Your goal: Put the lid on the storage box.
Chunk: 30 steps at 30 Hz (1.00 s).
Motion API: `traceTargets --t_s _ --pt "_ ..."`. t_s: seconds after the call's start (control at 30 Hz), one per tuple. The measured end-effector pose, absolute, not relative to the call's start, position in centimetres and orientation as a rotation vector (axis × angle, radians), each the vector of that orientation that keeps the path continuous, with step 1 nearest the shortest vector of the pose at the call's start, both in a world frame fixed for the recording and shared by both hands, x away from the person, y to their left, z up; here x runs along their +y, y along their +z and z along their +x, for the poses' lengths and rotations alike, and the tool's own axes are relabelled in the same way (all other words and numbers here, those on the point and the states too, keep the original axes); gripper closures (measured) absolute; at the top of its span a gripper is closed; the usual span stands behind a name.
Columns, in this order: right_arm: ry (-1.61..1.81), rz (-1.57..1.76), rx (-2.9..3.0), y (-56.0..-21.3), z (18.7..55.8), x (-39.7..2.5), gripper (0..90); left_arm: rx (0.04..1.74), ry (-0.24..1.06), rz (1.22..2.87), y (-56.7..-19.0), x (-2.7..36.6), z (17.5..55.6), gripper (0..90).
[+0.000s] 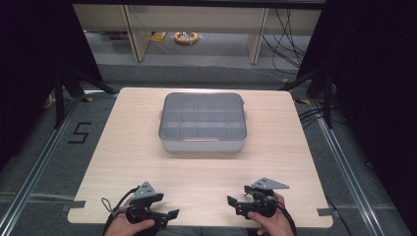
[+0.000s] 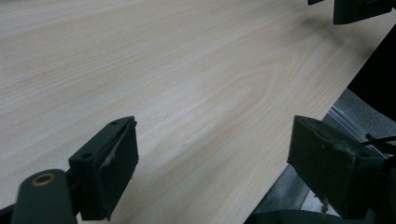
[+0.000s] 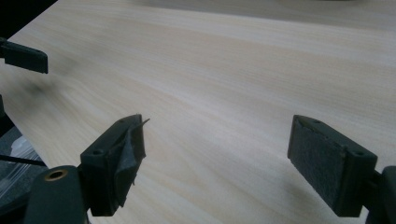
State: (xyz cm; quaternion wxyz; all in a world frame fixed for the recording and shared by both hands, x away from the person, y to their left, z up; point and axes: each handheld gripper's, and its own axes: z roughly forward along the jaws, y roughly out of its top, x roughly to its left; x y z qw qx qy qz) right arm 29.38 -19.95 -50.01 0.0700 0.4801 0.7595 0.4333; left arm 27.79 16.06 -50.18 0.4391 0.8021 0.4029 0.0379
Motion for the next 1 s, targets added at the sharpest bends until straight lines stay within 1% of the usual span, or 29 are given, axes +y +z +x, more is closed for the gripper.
traceTargets --t_s 0.03,0.1,0.27,0.3,0.33,0.47,0.97,1.0 --pt "1.299 1.425 2.295 -50.1 29.4 -20.1 19.9 0.987 0.098 2.018 -50.1 16.2 27.7 15.4" --pt "1.301 1.417 2.301 -50.1 29.1 -20.1 19.9 0.997 0.091 1.995 -50.2 16.0 27.5 15.4" --pt "1.291 1.418 2.312 -50.2 28.5 -20.3 19.9 0.984 0.084 2.012 -50.1 15.9 27.0 15.4" --pt "1.293 1.481 2.315 -50.0 28.1 -20.1 19.9 0.985 0.078 2.001 -50.2 15.8 26.8 15.4" --pt "1.311 1.422 2.309 -50.3 28.3 -20.3 19.9 0.982 0.075 2.0 -50.1 15.8 26.7 15.4" --pt "1.318 1.407 2.326 -50.4 28.0 -20.4 19.9 0.978 0.073 1.999 -50.2 15.8 26.5 15.4" --pt "1.293 1.411 2.348 -50.6 27.8 -20.3 20.1 0.982 0.076 2.011 -50.2 16.0 26.6 15.4" --pt "1.301 1.46 2.34 -50.5 27.6 -20.1 20.2 0.991 0.076 1.999 -50.2 15.9 26.7 15.4"
